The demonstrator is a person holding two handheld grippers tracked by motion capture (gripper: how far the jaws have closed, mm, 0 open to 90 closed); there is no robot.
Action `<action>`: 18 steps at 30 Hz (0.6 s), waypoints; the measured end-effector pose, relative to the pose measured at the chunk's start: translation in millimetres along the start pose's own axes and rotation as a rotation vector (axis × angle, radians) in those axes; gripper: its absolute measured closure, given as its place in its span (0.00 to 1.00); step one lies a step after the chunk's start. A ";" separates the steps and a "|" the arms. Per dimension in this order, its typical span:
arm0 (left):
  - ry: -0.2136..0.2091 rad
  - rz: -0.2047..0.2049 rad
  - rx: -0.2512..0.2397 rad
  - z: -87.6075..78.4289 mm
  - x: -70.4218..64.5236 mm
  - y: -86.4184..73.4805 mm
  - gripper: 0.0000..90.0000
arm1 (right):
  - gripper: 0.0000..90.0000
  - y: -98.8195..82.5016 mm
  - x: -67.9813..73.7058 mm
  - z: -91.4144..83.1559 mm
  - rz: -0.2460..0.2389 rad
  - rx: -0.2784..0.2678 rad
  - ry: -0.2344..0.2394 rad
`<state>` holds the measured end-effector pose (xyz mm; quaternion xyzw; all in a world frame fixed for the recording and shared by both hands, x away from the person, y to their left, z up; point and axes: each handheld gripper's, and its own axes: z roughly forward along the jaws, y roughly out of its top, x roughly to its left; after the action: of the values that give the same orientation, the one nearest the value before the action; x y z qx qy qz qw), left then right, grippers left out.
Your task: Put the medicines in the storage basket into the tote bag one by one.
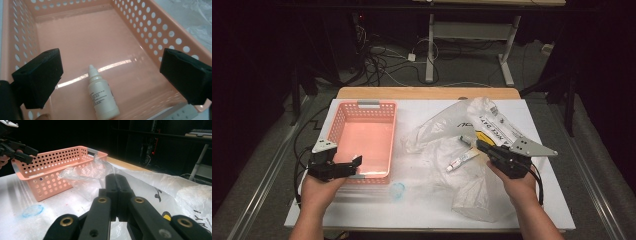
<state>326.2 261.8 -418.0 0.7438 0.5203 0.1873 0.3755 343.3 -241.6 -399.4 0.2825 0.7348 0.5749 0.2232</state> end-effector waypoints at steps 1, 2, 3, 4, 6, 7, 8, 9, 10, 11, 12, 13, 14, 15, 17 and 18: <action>0.000 -0.002 0.002 0.2 0.3 -0.2 0.06 | 1.00 -0.1 0.0 0.0 -0.001 0.000 0.000; 0.001 -0.002 0.008 1.2 0.6 -0.4 0.07 | 1.00 0.0 0.1 0.0 -0.003 -0.001 0.001; 0.002 0.000 0.010 2.2 0.8 -0.4 0.08 | 1.00 0.2 0.3 -0.3 -0.001 0.001 0.000; 0.003 0.001 0.018 3.5 0.9 -0.2 0.09 | 1.00 0.2 0.1 -0.2 -0.004 -0.001 0.000; -0.001 0.000 0.033 6.7 1.6 0.7 0.10 | 1.00 0.1 0.1 -0.1 -0.002 -0.001 0.000; -0.006 -0.001 0.045 9.0 1.5 1.6 0.11 | 1.00 0.0 0.2 0.0 -0.003 0.000 0.001; -0.008 -0.004 0.059 11.7 1.5 2.7 0.12 | 1.00 -0.2 0.3 0.2 -0.006 0.001 0.001; -0.010 -0.012 0.070 13.8 1.7 3.9 0.14 | 1.00 -0.3 0.3 0.2 -0.007 0.004 0.002; -0.014 -0.018 0.082 15.8 1.9 5.4 0.15 | 1.00 -0.4 0.3 0.5 -0.011 0.004 0.002; -0.007 -0.017 0.104 17.5 1.8 7.5 0.16 | 1.00 -0.4 0.4 0.6 -0.010 0.004 0.002; 0.000 -0.014 0.118 17.9 2.2 8.8 0.17 | 1.00 -0.4 0.6 0.7 -0.010 0.005 0.001; -0.002 -0.020 0.135 18.5 2.9 10.5 0.18 | 1.00 -0.2 0.9 0.7 -0.009 0.006 0.001; 0.007 -0.023 0.161 19.3 3.7 12.5 0.20 | 1.00 0.0 1.3 0.7 -0.009 0.005 0.001; 0.016 -0.019 0.179 20.2 4.6 13.8 0.21 | 1.00 0.3 1.6 0.6 -0.010 0.002 0.001; 0.012 -0.033 0.224 22.9 8.1 16.5 0.22 | 1.00 0.6 1.7 0.5 -0.014 0.002 0.002; 0.010 -0.050 0.241 24.2 9.9 17.5 0.23 | 1.00 0.7 2.0 0.6 -0.011 0.002 0.002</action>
<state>357.3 259.0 -421.6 0.7693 0.5594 0.1179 0.2854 342.3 -239.8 -398.9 0.2780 0.7370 0.5733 0.2256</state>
